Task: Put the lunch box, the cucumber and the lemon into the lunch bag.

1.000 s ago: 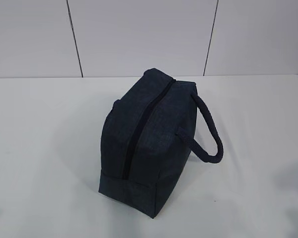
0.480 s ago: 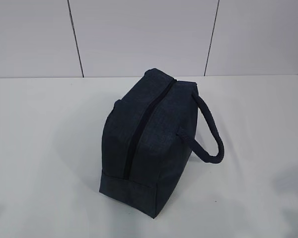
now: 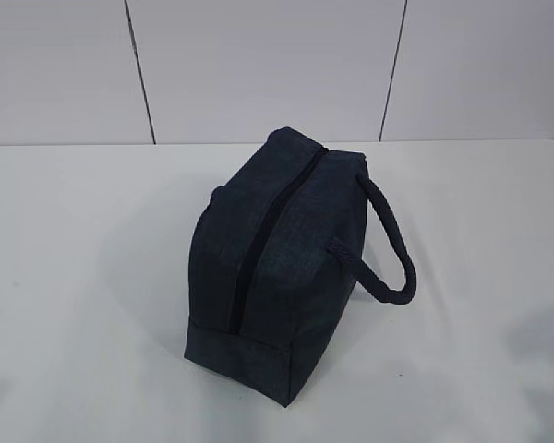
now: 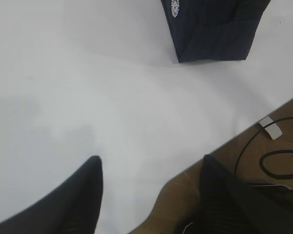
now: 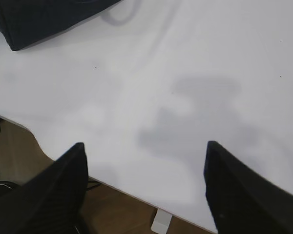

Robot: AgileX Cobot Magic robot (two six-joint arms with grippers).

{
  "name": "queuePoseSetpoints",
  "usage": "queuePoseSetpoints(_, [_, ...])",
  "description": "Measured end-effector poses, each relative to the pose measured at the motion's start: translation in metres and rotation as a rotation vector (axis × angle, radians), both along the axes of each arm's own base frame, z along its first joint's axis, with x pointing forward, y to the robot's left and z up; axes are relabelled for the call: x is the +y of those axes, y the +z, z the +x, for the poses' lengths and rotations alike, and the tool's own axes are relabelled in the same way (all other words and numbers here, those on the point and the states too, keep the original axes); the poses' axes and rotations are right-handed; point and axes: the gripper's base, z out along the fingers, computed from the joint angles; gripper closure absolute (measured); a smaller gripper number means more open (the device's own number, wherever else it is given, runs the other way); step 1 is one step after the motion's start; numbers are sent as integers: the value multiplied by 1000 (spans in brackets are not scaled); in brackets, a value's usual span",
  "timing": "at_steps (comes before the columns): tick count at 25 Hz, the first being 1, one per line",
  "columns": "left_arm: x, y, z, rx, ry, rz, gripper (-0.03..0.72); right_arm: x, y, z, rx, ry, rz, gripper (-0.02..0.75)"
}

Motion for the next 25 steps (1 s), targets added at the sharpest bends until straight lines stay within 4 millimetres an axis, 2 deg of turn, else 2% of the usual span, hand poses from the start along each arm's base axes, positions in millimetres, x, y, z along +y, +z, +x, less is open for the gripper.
queuePoseSetpoints(5, [0,0,-1,-6,35,-10,245,-1,0,-3,-22,-20,5,175])
queuePoseSetpoints(12, [4,1,2,-17,229,-13,246,-2,1,-5,-38,-164,4,175])
queuePoseSetpoints(21, [6,1,-28,-206,279,-42,246,-4,0,-23,-161,-190,12,175])
queuePoseSetpoints(25, [5,1,-29,-206,278,-46,250,-4,0,-23,-159,-199,11,176])
